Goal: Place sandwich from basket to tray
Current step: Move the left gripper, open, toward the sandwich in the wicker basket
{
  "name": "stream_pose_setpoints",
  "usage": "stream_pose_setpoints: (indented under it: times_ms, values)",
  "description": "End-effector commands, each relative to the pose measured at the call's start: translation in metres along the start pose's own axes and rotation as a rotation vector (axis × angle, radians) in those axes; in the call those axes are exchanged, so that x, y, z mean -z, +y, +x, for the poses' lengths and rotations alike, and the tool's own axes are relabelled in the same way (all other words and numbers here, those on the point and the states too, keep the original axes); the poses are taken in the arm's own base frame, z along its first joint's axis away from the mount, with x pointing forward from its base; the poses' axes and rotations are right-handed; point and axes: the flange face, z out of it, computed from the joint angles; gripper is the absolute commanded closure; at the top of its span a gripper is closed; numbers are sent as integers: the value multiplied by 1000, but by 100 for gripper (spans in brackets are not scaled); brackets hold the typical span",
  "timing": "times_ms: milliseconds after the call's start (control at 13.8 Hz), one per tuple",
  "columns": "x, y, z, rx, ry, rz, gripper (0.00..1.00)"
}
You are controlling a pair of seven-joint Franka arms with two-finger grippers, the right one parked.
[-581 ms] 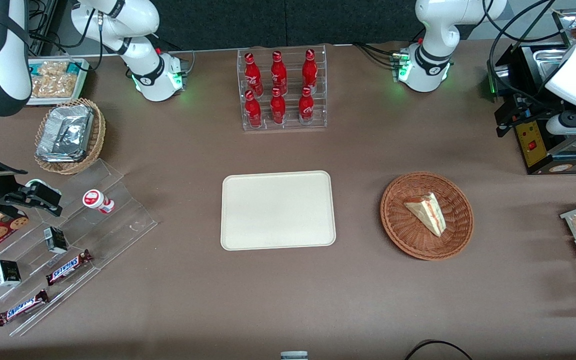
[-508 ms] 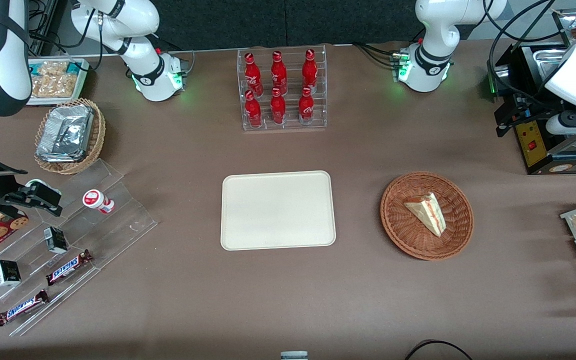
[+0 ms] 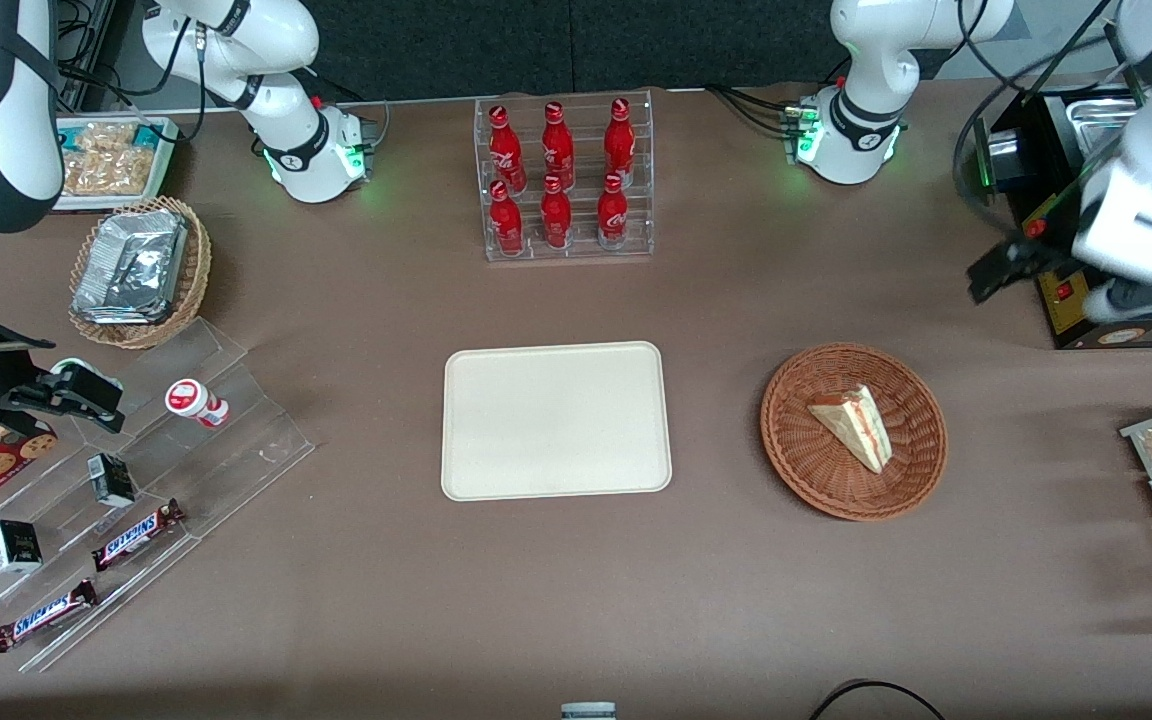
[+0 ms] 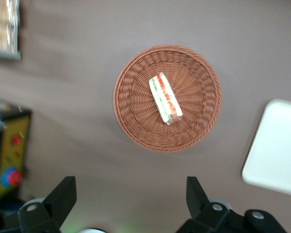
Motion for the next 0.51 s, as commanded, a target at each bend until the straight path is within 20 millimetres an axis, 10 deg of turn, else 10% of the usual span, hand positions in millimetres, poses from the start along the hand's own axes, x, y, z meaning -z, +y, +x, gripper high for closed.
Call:
stream_pose_setpoints:
  times_ms: [0, 435]
  values:
    - [-57, 10, 7, 188, -22, -7, 0]
    - [-181, 29, 19, 363, -21, -45, 0]
